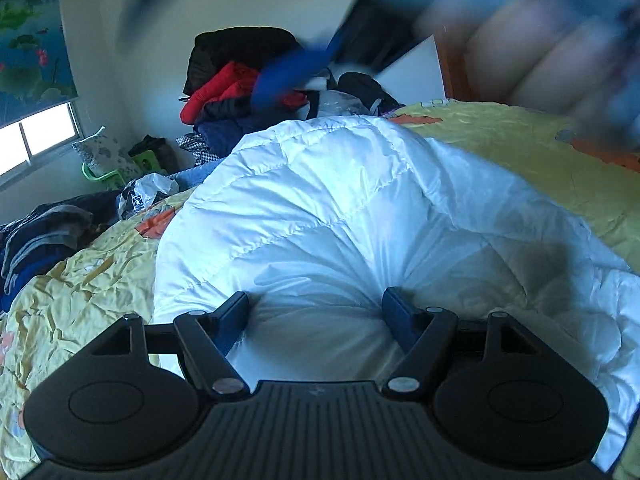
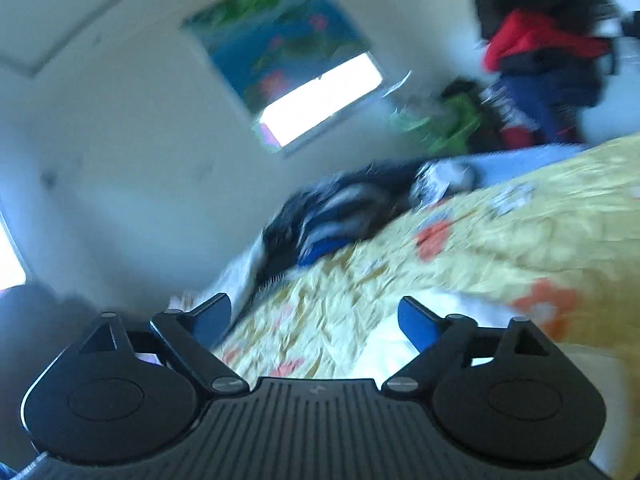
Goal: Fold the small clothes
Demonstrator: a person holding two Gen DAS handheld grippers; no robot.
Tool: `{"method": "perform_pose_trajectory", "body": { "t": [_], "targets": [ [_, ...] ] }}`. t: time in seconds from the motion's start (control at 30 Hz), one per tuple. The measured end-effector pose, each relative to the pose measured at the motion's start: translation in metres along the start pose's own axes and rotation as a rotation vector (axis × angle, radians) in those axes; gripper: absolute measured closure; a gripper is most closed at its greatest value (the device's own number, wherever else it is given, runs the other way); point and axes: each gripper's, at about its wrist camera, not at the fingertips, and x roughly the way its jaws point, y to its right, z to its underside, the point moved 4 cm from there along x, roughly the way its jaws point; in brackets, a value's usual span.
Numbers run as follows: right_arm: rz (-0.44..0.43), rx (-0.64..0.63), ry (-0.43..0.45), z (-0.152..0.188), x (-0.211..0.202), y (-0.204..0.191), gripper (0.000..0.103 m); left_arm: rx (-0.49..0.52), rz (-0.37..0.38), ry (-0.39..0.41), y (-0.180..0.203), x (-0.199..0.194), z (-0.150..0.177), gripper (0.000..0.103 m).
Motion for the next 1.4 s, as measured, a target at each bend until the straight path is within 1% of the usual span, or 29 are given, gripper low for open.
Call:
{"method": "perform_pose_trajectory", "body": {
  "t": [0.03, 0.1, 0.13, 0.17, 0.2, 0.23, 0.27, 0.33, 0.43, 0.5, 0.6, 0.7, 0.8, 0.9, 0.93, 0.97, 1.0, 1.03, 1.13, 1.17, 1.23, 1.27, 1.3, 1.33, 1.4],
  "targets": [
    [0.039, -0.022, -0.049, 0.004, 0.024, 0.005, 0.014, -0.004, 0.006, -0.002, -0.002, 0.001, 0.000, 0.030],
    [0.173, -0.046, -0.165, 0.018, 0.070, 0.030, 0.018, -0.013, 0.024, 0.000, -0.006, 0.001, 0.001, 0.030],
    [0.227, -0.060, -0.204, 0.027, 0.084, 0.043, 0.027, -0.019, 0.034, 0.003, -0.008, 0.002, 0.002, 0.030],
    [0.263, -0.080, -0.226, 0.035, 0.093, 0.054, 0.037, -0.030, 0.048, 0.005, -0.010, 0.004, 0.002, 0.030],
    [0.281, -0.117, -0.228, 0.044, 0.094, 0.064, 0.038, -0.045, 0.064, 0.005, -0.012, 0.005, 0.002, 0.030],
    [0.281, -0.141, -0.207, 0.047, 0.094, 0.068, 0.038, -0.053, 0.076, 0.008, -0.013, 0.006, 0.003, 0.030],
    [0.270, -0.122, -0.175, 0.051, 0.090, 0.077, 0.038, -0.056, 0.085, 0.013, -0.013, 0.008, 0.003, 0.030],
    [0.260, -0.098, -0.154, 0.058, 0.087, 0.091, 0.038, -0.061, 0.096, 0.021, -0.012, 0.011, 0.004, 0.030],
    [0.260, -0.119, -0.152, 0.063, 0.088, 0.101, 0.038, -0.076, 0.104, 0.030, -0.011, 0.016, 0.006, 0.030],
    [0.251, -0.095, -0.151, 0.064, 0.090, 0.110, 0.038, -0.098, 0.115, 0.034, -0.013, 0.019, 0.008, 0.030],
    [0.242, -0.074, -0.153, 0.067, 0.087, 0.115, 0.038, -0.119, 0.124, 0.050, -0.015, 0.023, 0.011, 0.030],
    [0.222, -0.029, -0.148, 0.066, 0.087, 0.122, 0.040, -0.132, 0.129, 0.052, -0.015, 0.024, 0.012, 0.030],
    [0.234, -0.027, -0.150, 0.066, 0.089, 0.122, 0.041, -0.128, 0.128, 0.051, -0.015, 0.025, 0.013, 0.030],
    [0.265, -0.043, -0.163, 0.063, 0.087, 0.115, 0.040, -0.125, 0.125, 0.049, -0.013, 0.022, 0.014, 0.029],
    [0.291, -0.047, -0.166, 0.060, 0.083, 0.110, 0.038, -0.126, 0.122, 0.049, -0.012, 0.022, 0.014, 0.029],
    [0.321, -0.041, -0.159, 0.057, 0.076, 0.102, 0.033, -0.127, 0.120, 0.048, -0.012, 0.022, 0.014, 0.029],
    [0.335, -0.031, -0.141, 0.054, 0.069, 0.097, 0.029, -0.128, 0.118, 0.048, -0.012, 0.021, 0.014, 0.029],
    [0.339, -0.023, -0.111, 0.051, 0.059, 0.089, 0.023, -0.127, 0.116, 0.049, -0.011, 0.021, 0.014, 0.029],
    [0.317, -0.075, -0.033, 0.048, 0.032, 0.060, 0.004, -0.124, 0.112, 0.049, -0.011, 0.022, 0.014, 0.029],
    [0.300, -0.084, -0.027, 0.050, 0.027, 0.054, 0.002, -0.124, 0.112, 0.050, -0.011, 0.022, 0.014, 0.029],
    [0.279, -0.081, -0.069, 0.059, 0.028, 0.052, 0.003, -0.124, 0.112, 0.051, -0.011, 0.022, 0.013, 0.029],
    [0.296, -0.080, -0.107, 0.067, 0.032, 0.059, 0.004, -0.124, 0.114, 0.053, -0.010, 0.022, 0.013, 0.029],
    [0.328, -0.082, -0.125, 0.073, 0.036, 0.067, 0.007, -0.124, 0.114, 0.056, -0.011, 0.022, 0.013, 0.029],
    [0.352, -0.082, -0.133, 0.080, 0.039, 0.077, 0.010, -0.124, 0.112, 0.058, -0.010, 0.021, 0.014, 0.029],
    [0.327, -0.072, -0.097, 0.089, 0.039, 0.089, 0.010, -0.123, 0.110, 0.057, -0.009, 0.021, 0.014, 0.029]
  ]
}}
